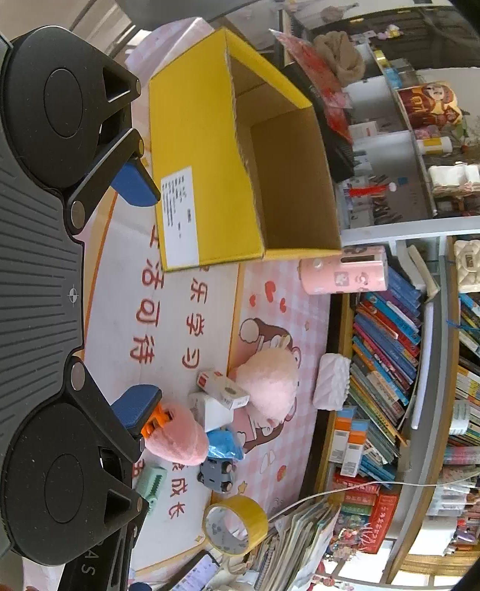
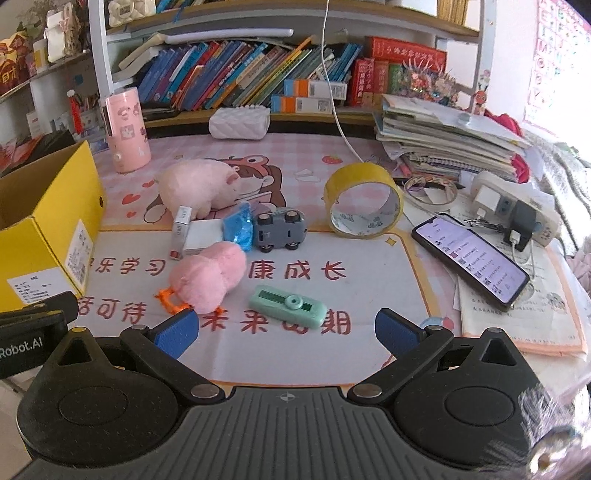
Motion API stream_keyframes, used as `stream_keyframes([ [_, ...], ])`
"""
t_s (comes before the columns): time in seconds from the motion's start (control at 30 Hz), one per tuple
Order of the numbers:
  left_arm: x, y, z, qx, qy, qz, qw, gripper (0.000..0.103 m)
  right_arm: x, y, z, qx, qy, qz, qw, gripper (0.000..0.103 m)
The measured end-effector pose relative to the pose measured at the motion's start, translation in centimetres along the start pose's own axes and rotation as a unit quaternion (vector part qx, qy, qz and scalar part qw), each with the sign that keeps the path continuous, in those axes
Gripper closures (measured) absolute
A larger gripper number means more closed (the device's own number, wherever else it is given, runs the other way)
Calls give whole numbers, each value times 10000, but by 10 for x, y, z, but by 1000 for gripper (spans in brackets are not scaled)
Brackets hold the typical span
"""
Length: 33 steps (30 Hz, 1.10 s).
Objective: Organize objects
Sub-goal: 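Grasp the pink plush chick with the left tool while the right tool grasps the green stapler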
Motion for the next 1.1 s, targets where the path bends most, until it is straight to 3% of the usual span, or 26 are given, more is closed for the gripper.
stream_keyframes([
  [0.13, 13, 1, -3, -27, 5, -62, 10000, 0, 17, 5, -12, -207, 105, 20, 9997, 7],
  [0.37, 24, 2, -7, -86, -57, -33, 9999, 0, 37, 6, -38, -573, 427, -120, 9974, 31],
  [0.47, 26, 0, -8, -116, -11, -19, 9999, 0, 35, 5, -49, -655, 641, -32, 9958, 31],
  [0.8, 32, 0, -11, -195, 141, -58, 9997, 0, 34, 4, -81, -840, 756, 15, 9936, 30],
  [0.87, 34, 0, -11, -207, 174, -98, 9996, 0, 33, 4, -84, -792, 758, 113, 9939, 31],
  [0.9, 36, 1, -12, -208, 181, -111, 9996, 0, 32, 5, -85, -781, 753, 180, 9939, 37],
  [1.1, 55, 8, -14, -145, -5, -172, 9997, 0, 43, 16, -77, -539, 748, 344, 9951, 37],
])
Point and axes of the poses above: each gripper's, at about its wrist camera, not at the fingertips, and z roughly against the way its jaws point, x to its right, y to its top, the point moved 5 cm from there along -z, roughly the way its jaws point, and after that the axes turned 15 degrees about y, right-handed, at the moved point
